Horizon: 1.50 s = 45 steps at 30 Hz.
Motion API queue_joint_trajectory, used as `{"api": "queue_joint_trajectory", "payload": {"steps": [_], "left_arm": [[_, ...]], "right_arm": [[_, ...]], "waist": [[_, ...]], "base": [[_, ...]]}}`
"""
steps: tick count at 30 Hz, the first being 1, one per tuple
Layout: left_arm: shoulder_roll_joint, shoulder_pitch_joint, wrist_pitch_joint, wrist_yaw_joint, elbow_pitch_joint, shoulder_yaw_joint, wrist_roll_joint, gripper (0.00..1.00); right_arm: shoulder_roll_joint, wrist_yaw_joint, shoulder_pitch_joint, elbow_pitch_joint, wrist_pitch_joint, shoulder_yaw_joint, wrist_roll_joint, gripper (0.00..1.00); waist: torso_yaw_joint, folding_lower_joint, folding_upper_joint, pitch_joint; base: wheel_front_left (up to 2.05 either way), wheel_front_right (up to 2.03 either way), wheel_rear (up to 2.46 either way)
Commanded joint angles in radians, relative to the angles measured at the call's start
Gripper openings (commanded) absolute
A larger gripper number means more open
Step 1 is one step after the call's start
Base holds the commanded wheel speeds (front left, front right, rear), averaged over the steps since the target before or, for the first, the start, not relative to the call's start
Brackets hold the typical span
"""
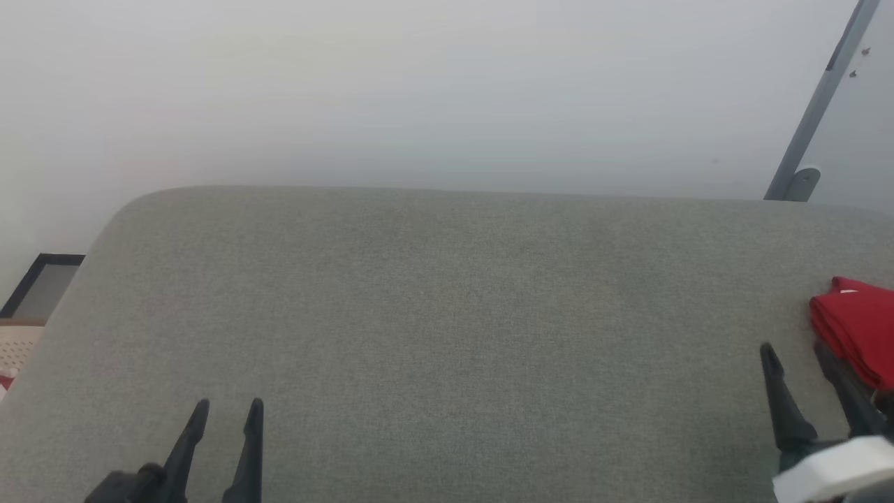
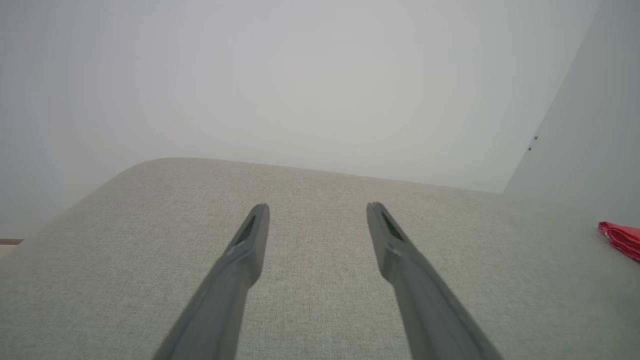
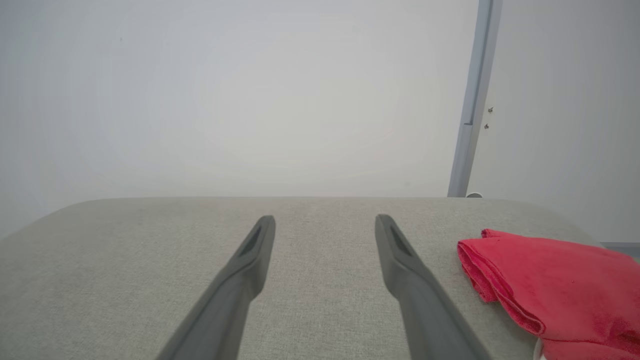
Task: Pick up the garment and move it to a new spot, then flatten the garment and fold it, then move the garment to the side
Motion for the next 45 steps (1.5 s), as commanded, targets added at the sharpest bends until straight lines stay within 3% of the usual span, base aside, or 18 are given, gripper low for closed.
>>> {"api": "queue_joint_trajectory", "payload": {"steps": [1, 13, 37, 38, 45], "left_arm": [[-0.001, 0.013, -0.004, -0.002, -0.008, 0.005, 0.007, 1.0], [-0.006, 0.077, -0.004, -0.002, -0.08, 0.018, 0.028, 1.0], [-0.014, 0.069, -0.004, -0.002, -0.089, 0.034, 0.029, 1.0], [-0.015, 0.07, 0.0, 0.0, -0.086, 0.034, 0.02, 0.0], [-0.028, 0.06, 0.019, 0.001, -0.052, 0.027, -0.056, 0.0]], "right_arm": [[0.006, -0.001, 0.014, -0.012, 0.005, -0.008, -0.008, 1.0], [0.067, -0.001, 0.135, -0.167, 0.07, -0.104, -0.037, 1.0], [0.093, -0.001, 0.133, -0.187, 0.079, -0.101, -0.037, 1.0], [0.09, 0.0, 0.133, -0.183, 0.081, -0.1, -0.039, 0.0], [0.113, 0.0, 0.124, -0.144, 0.097, -0.094, 0.031, 0.0]], "waist": [[-0.001, 0.0, 0.0, -0.001], [-0.013, 0.0, 0.0, 0.005], [-0.027, 0.0, 0.0, 0.026], [-0.027, 0.0, 0.0, 0.026], [-0.029, 0.0, 0.0, 0.028]], "base": [[0.0, 0.0, 0.0], [0.0, 0.0, 0.0], [0.0, 0.0, 0.0], [0.0, 0.0, 0.0], [0.0, 0.0, 0.0]]}}
